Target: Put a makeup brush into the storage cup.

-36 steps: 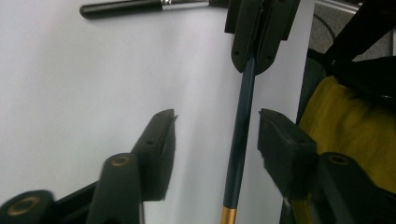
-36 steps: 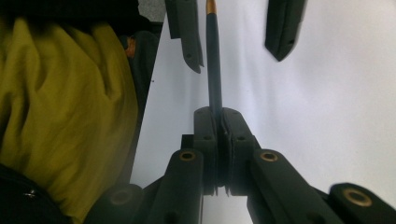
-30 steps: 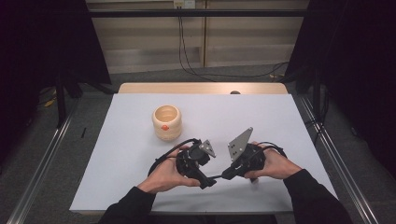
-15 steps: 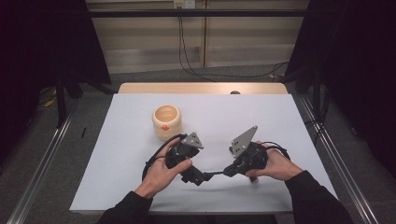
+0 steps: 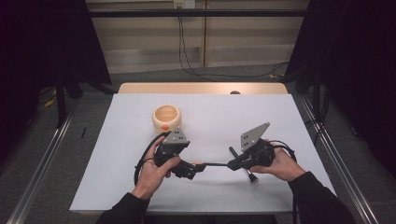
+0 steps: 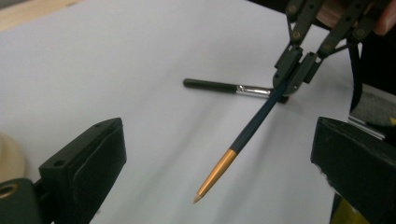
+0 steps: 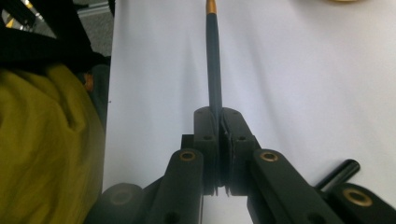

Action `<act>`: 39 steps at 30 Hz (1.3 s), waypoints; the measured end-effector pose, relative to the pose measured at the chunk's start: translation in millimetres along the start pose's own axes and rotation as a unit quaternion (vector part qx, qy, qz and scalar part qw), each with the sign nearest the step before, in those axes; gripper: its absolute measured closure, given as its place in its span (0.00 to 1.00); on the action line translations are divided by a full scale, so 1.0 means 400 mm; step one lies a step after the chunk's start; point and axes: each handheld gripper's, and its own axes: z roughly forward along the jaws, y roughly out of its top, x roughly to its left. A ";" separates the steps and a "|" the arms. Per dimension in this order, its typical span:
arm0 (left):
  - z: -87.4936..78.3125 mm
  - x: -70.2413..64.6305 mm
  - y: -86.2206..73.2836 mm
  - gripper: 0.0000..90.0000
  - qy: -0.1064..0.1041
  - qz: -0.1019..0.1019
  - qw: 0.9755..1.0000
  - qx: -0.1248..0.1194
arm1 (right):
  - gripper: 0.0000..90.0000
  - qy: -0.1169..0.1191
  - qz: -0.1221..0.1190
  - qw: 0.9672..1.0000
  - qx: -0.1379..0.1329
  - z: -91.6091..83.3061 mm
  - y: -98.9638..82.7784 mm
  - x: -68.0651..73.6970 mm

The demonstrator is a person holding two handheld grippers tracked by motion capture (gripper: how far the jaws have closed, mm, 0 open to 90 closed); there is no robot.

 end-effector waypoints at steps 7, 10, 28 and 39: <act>-0.023 0.005 -0.009 0.03 0.014 -0.001 0.999 -0.035 | 0.96 -0.012 0.018 1.000 -0.022 -0.013 -0.016 -0.003; -0.028 0.003 -0.012 0.03 0.022 0.007 0.999 -0.049 | 0.96 -0.018 0.024 0.999 -0.030 -0.020 -0.020 0.004; -0.037 -0.005 -0.034 0.02 0.027 0.008 0.997 -0.079 | 0.96 -0.045 0.053 0.993 -0.098 -0.034 -0.055 0.021; -0.041 -0.005 -0.033 0.02 0.032 0.007 0.995 -0.091 | 0.96 -0.052 0.076 0.981 -0.172 -0.055 -0.062 0.013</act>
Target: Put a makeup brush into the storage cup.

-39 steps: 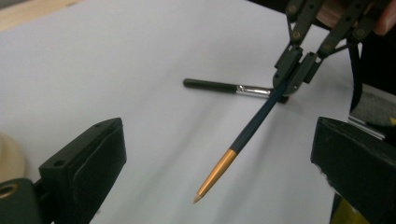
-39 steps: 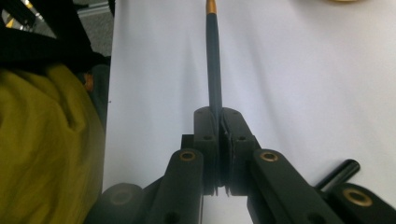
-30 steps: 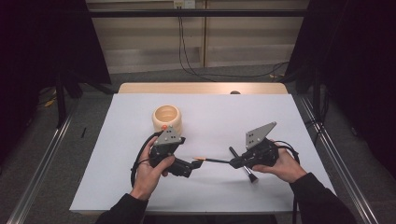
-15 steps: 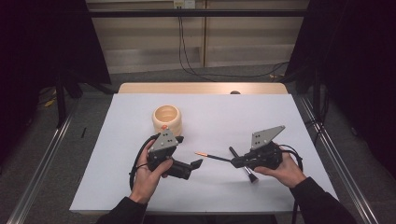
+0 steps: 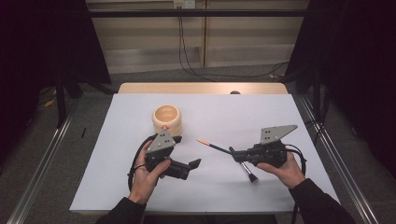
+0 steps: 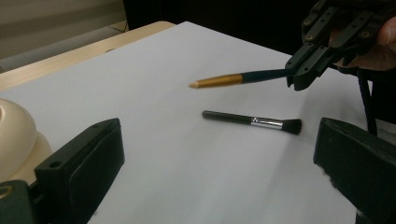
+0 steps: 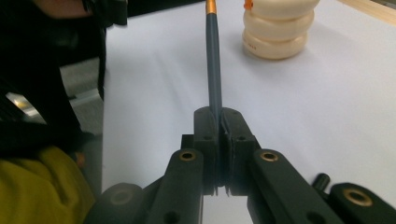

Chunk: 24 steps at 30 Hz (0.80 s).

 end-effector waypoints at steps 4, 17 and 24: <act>0.003 0.000 0.000 0.03 -0.002 -0.001 1.000 -0.003 | 0.96 0.008 -0.001 1.000 -0.022 -0.001 0.002 0.001; 0.006 -0.012 0.008 0.05 -0.003 0.004 1.000 -0.021 | 0.96 0.005 0.013 0.995 -0.094 -0.005 0.007 0.008; 0.011 -0.026 0.022 0.04 -0.008 0.010 0.999 -0.035 | 0.96 0.002 0.020 0.992 -0.121 -0.015 0.010 0.010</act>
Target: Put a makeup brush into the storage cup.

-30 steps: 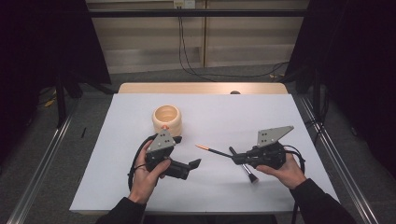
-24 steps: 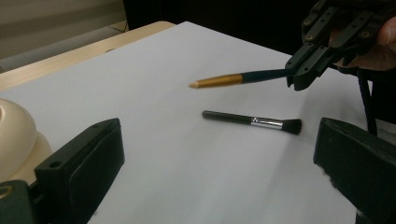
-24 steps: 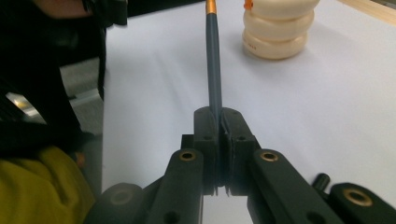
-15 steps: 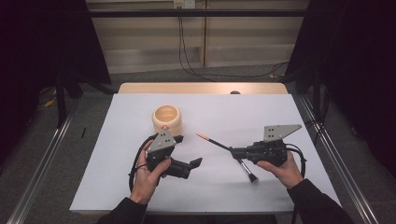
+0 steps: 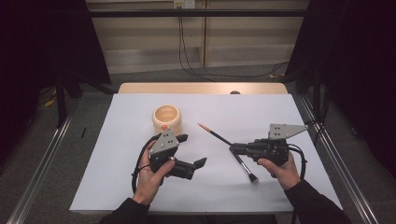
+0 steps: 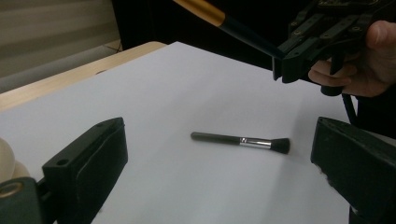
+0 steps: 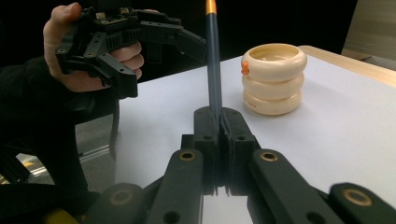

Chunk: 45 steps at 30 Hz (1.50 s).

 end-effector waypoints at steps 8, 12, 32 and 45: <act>0.005 -0.007 0.027 0.05 -0.013 0.002 1.000 -0.016 | 0.96 0.003 -0.005 1.000 0.000 -0.002 0.000 0.001; 0.014 -0.006 0.042 0.06 -0.012 -0.002 0.999 -0.029 | 0.96 0.001 -0.001 1.000 -0.006 -0.005 0.002 0.000; 0.063 -0.010 0.084 0.26 -0.020 -0.001 0.999 -0.044 | 0.96 -0.004 -0.008 1.000 -0.011 -0.007 0.007 0.002; 0.054 -0.010 0.094 0.48 -0.031 -0.020 0.998 -0.049 | 0.96 0.005 -0.013 1.000 -0.003 0.002 0.003 0.009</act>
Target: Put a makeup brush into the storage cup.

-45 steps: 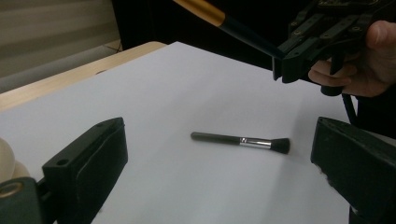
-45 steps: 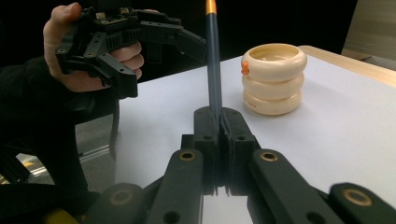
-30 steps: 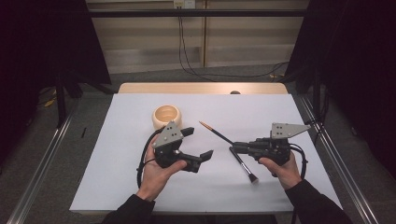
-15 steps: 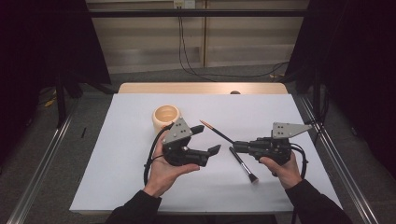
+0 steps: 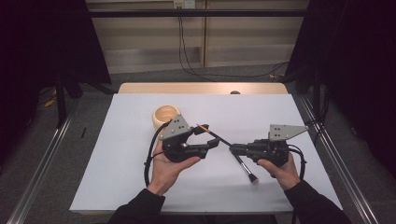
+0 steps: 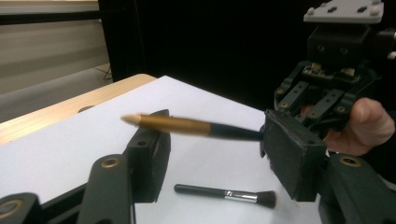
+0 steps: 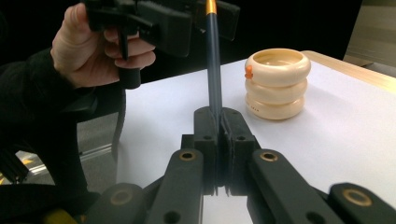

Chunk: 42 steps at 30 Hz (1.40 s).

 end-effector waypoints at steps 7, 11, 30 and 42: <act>-0.003 0.002 0.000 0.55 -0.020 -0.017 1.000 -0.010 | 0.96 0.009 -0.006 1.000 0.006 0.003 -0.002 0.000; -0.003 0.001 0.000 0.64 -0.031 -0.018 0.999 -0.013 | 0.96 0.018 -0.010 1.000 0.007 0.008 -0.003 0.003; -0.017 -0.015 0.018 0.91 -0.080 -0.053 0.995 -0.035 | 0.94 0.038 -0.023 0.999 0.025 0.043 -0.014 0.012; -0.012 -0.028 0.021 0.93 -0.077 -0.044 0.996 -0.026 | 0.72 0.044 -0.015 0.998 0.031 0.053 -0.019 0.011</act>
